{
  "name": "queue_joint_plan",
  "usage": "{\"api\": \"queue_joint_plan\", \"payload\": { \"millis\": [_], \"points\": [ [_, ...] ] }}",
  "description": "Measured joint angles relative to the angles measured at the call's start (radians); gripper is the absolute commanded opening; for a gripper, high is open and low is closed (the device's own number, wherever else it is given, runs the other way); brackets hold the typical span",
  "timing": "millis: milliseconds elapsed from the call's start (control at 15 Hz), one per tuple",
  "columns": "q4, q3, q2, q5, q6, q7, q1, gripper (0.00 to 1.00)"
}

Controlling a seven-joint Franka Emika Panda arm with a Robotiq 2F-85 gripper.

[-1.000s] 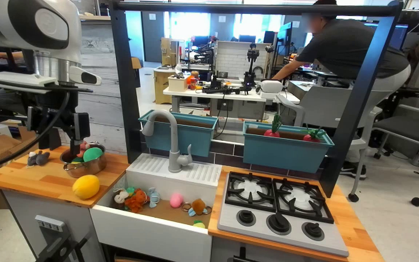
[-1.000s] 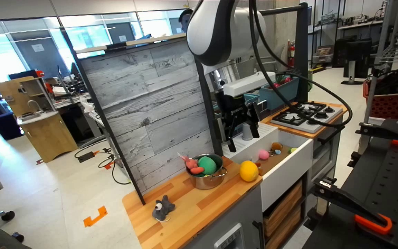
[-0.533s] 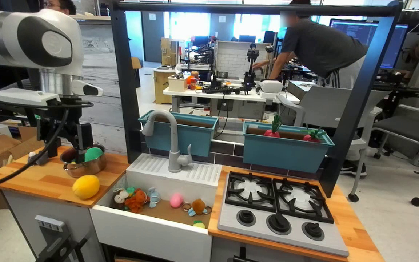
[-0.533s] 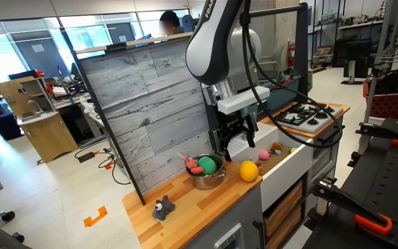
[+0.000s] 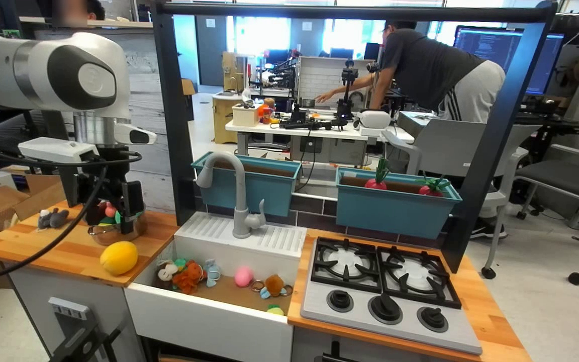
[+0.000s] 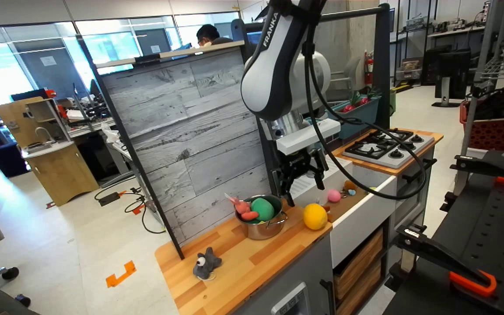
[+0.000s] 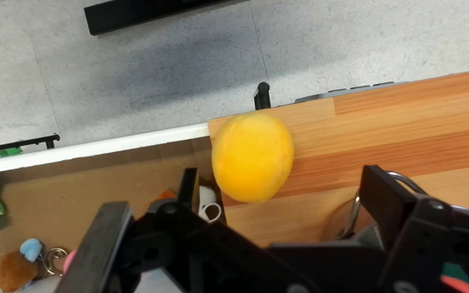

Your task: Pick up the yellow plush toy from the counter and put it on the stove

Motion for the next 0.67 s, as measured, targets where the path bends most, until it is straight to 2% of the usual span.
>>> {"api": "queue_joint_plan", "payload": {
  "millis": [667],
  "points": [
    [0.092,-0.045,0.101,0.000,0.000,0.066,-0.002,1.00]
  ]
}}
